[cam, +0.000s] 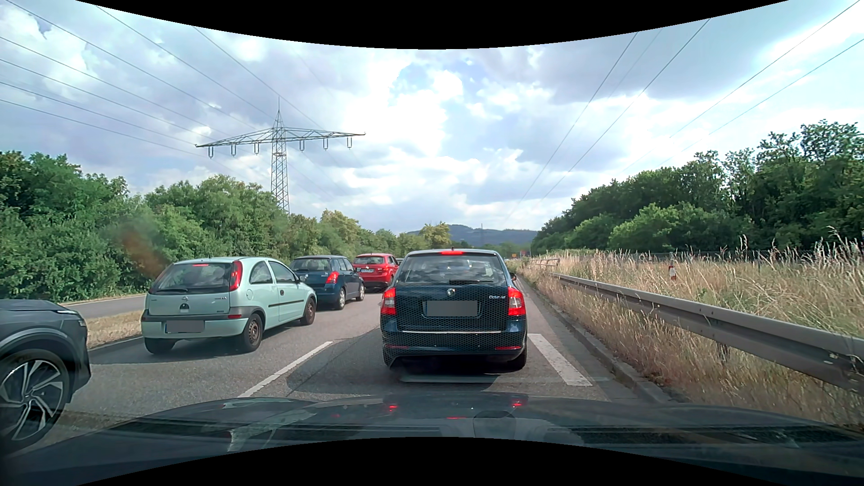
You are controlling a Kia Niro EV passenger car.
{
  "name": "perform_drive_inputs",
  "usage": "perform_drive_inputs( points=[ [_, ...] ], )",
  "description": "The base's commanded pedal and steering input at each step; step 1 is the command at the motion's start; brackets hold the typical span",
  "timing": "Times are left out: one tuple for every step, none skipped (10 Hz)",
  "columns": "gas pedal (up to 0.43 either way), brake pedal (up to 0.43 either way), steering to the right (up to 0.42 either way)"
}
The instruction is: Follow the waypoints while adhering to traffic rules and regulations
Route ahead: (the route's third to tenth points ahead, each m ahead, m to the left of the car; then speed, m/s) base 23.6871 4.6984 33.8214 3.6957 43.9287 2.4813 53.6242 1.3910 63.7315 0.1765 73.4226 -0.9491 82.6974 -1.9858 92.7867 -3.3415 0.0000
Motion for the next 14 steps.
perform_drive_inputs(
  points=[
    [0.0,0.262,0.007],
    [0.0,0.262,0.007],
    [0.0,0.262,0.007],
    [0.0,0.262,0.007],
    [0.0,0.262,0.007],
    [0.0,0.262,0.007],
    [0.0,0.262,0.007],
    [0.0,0.262,0.007],
    [0.0,0.262,0.007],
    [0.0,0.262,0.007],
    [0.0,0.262,0.007],
    [0.0,0.262,0.007],
    [0.0,0.262,0.007],
    [0.0,0.262,0.007]
  ],
)
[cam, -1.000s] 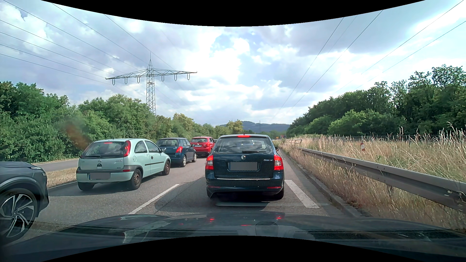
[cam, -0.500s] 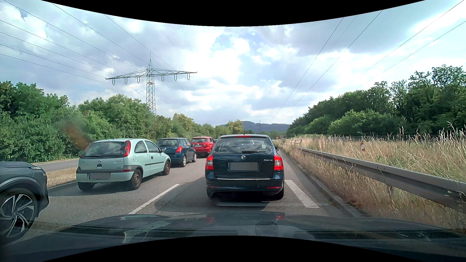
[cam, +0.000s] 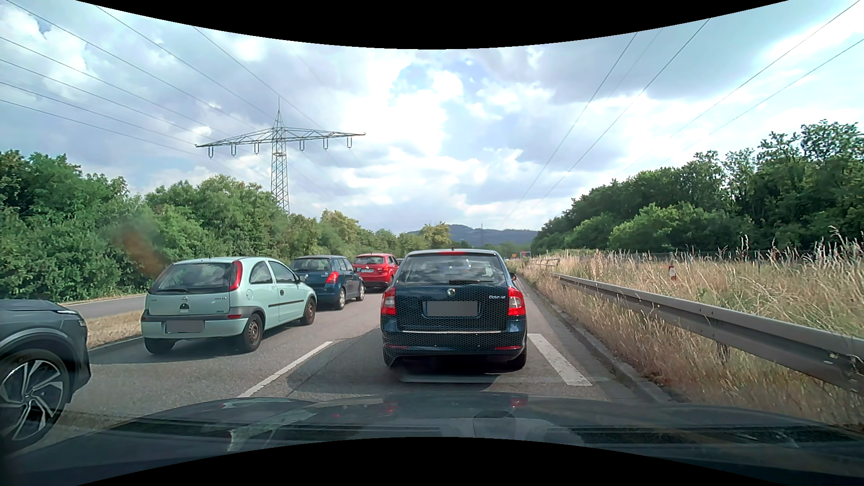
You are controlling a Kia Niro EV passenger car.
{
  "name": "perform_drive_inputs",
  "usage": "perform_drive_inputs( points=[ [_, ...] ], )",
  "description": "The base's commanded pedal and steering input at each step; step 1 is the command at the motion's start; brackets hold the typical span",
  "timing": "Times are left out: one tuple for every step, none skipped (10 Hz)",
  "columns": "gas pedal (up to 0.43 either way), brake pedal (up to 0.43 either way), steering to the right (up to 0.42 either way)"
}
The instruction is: Follow the waypoints while adhering to traffic rules and regulations
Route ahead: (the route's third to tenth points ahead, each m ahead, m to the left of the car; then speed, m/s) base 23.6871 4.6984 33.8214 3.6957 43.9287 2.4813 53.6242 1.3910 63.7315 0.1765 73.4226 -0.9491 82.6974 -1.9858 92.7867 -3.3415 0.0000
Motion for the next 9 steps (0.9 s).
perform_drive_inputs(
  points=[
    [0.0,0.262,0.007],
    [0.0,0.262,0.007],
    [0.0,0.262,0.007],
    [0.0,0.262,0.007],
    [0.0,0.262,0.007],
    [0.0,0.262,0.007],
    [0.0,0.262,0.007],
    [0.0,0.262,0.007],
    [0.0,0.262,0.007]
  ],
)
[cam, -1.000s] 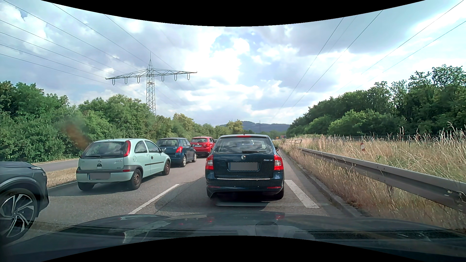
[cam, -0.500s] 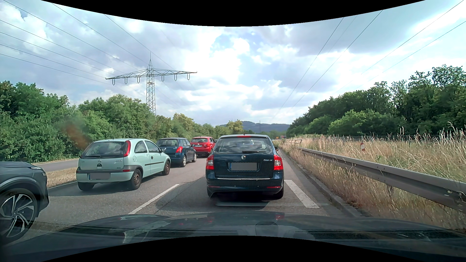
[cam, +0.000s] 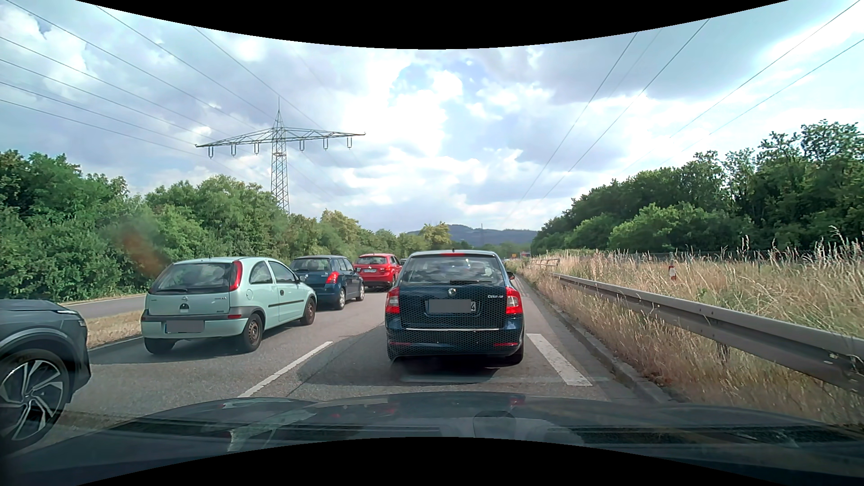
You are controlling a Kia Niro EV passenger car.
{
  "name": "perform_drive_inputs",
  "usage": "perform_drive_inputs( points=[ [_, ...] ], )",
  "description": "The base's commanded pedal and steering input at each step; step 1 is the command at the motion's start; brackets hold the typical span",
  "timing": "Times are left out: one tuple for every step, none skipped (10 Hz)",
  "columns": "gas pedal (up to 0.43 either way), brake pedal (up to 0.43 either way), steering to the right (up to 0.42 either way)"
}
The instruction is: Follow the waypoints while adhering to traffic rules and regulations
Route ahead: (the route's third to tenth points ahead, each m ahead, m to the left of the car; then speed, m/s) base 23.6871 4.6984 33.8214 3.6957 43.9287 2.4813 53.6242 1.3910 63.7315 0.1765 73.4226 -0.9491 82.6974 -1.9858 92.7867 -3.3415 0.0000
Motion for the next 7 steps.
perform_drive_inputs(
  points=[
    [0.0,0.262,0.007],
    [0.0,0.262,0.007],
    [0.0,0.262,0.007],
    [0.0,0.262,0.007],
    [0.0,0.262,0.007],
    [0.0,0.262,0.007],
    [0.0,0.25,0.007]
  ],
)
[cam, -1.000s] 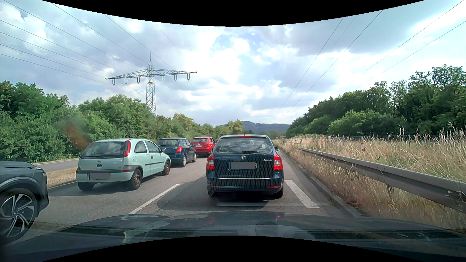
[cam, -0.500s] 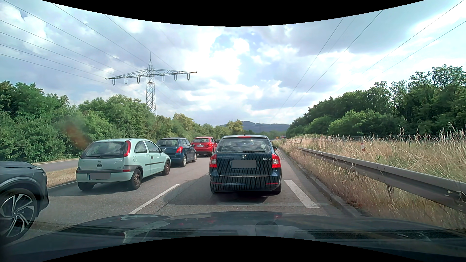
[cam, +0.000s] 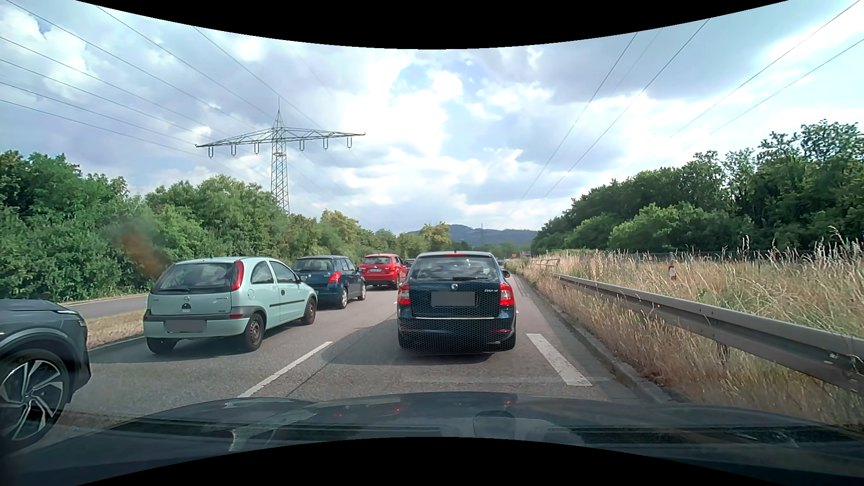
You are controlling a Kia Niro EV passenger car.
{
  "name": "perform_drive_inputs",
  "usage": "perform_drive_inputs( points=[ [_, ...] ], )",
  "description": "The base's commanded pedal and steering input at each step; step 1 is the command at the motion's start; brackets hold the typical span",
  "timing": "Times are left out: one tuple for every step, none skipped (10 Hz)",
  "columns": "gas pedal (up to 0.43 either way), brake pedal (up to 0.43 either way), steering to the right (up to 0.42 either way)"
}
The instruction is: Follow the waypoints while adhering to traffic rules and regulations
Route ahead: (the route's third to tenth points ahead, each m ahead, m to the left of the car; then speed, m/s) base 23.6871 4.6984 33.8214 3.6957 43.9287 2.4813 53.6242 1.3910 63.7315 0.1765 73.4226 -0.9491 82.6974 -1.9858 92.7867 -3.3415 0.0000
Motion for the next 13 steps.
perform_drive_inputs(
  points=[
    [0.0,0.043,0.007],
    [0.0,0.0,0.007],
    [0.008,0.0,0.007],
    [0.15,0.0,0.007],
    [0.228,0.0,0.007],
    [0.228,0.0,0.007],
    [0.24,0.0,0.007],
    [0.24,0.0,0.007],
    [0.24,0.0,0.007],
    [0.24,0.0,0.007],
    [0.24,0.0,0.007],
    [0.24,0.0,0.007],
    [0.24,0.0,0.007]
  ],
)
